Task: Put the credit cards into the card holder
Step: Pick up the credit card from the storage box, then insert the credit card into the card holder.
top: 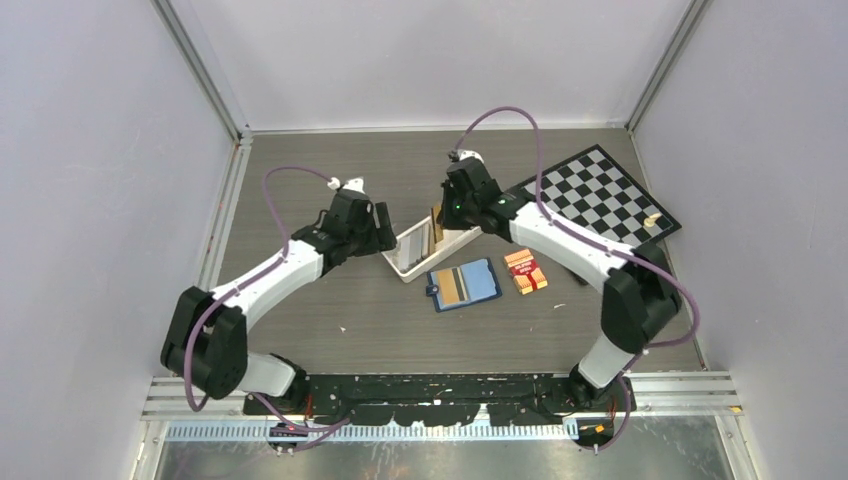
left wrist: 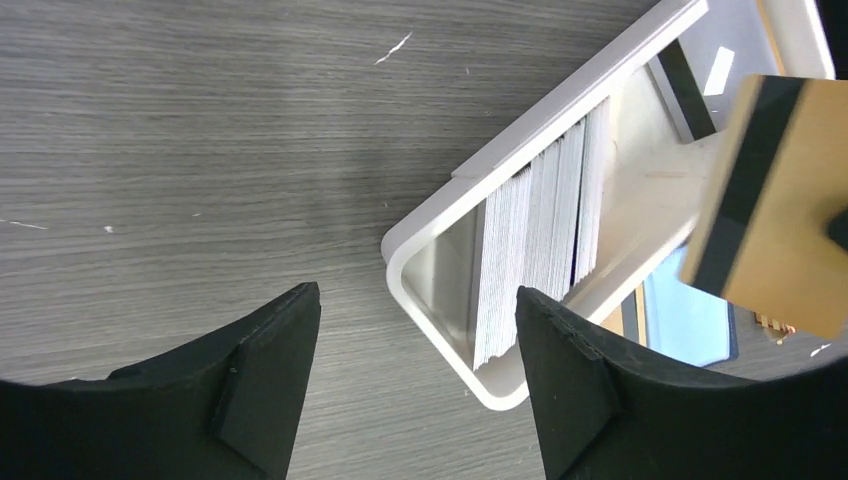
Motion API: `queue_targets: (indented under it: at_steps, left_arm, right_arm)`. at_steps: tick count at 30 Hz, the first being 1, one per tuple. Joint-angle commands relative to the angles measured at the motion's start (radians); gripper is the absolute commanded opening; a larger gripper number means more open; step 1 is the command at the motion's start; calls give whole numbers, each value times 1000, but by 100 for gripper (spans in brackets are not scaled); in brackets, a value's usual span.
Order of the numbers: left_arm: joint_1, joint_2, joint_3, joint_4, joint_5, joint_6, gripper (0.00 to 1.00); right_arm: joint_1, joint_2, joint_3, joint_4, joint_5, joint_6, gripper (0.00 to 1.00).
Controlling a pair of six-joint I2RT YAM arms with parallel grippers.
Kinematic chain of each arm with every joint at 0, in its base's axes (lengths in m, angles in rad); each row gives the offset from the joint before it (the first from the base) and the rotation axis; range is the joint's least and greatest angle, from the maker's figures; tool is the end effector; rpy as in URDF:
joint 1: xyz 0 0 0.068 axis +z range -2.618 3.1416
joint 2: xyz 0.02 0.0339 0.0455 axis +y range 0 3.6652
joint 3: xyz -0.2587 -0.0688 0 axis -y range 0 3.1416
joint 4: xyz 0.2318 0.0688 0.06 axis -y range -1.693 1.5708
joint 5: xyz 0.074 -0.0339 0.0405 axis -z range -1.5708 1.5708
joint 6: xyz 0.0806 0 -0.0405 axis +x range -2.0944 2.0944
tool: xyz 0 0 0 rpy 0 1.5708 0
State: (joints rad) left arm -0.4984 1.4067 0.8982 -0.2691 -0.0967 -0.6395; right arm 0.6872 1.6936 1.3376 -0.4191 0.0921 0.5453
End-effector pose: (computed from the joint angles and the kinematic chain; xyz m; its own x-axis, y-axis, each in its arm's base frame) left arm 0.2842 -0.1458 0.2001 -0.7423 -0.2723 -0.6122 -0.0345 0.9280 -0.3709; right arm 0.3140 0.2481 0.2378 -0.7638 0.0413 -0.6441 -0.2161 0.9240 0.3155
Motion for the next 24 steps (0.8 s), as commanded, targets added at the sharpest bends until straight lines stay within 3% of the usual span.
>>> queue_targets:
  at_steps: [1,6,11,20,24]
  left_arm:
    - [-5,-104,51,-50,20,109,74]
    - [-6,-218,18,-20,322,134,69]
    - [-9,-342,-49,91,646,37,69]
    - [-11,-428,-113,360,835,-147,74]
    - [-12,-409,-133,477,878,-235,60]
  right_arm:
    - [2,-174,-41,48,-53,-51,1]
    - [-37,-326,-161,144,-279,-49,0]
    - [-69,-461,-259,265,-517,13,0]
    - [-68,-560,-320,463,-732,120,1]
    - [-69,-560,-330,498,-758,135,0]
